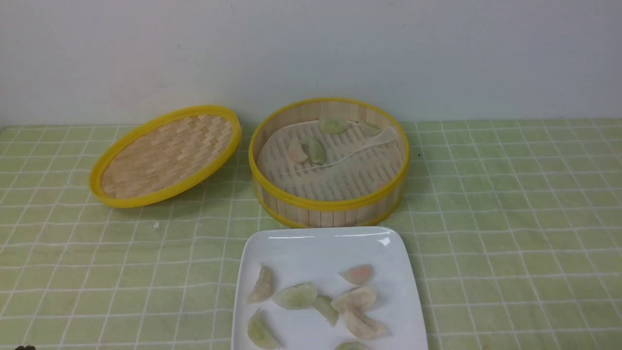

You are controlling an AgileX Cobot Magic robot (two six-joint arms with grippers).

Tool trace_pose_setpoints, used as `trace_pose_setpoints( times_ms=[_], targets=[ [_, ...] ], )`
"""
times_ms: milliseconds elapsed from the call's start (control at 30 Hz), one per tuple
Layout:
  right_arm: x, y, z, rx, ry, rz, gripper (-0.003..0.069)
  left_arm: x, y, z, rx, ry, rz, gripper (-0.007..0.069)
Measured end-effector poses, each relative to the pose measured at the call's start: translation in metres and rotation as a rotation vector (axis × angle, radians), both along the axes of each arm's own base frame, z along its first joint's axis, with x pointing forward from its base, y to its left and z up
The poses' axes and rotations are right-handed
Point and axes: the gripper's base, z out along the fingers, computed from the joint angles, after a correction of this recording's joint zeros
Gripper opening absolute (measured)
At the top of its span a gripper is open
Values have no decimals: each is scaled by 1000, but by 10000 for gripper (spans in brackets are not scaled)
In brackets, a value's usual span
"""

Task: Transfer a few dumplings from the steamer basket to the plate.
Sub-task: Use the left arm to grab a dumpling from the steamer

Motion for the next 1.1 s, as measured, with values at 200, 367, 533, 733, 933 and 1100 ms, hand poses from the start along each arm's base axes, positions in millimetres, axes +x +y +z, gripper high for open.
trace_pose_setpoints(
  times_ms=[200,367,533,733,933,1100],
  targets=[
    [0,0,0,0,0,0,-14,0,0,0,0,0,0,-6],
    [0,0,0,0,0,0,-14,0,0,0,0,0,0,-6],
    [0,0,0,0,0,0,-14,0,0,0,0,0,0,-6],
    [0,0,0,0,0,0,-14,0,0,0,-10,-4,1,-6],
    [0,0,0,1,0,0,-14,4,-5,16,-457,-159,48,-6],
    [0,0,0,1,0,0,-14,4,6,40,-671,-442,118,-6]
  ],
)
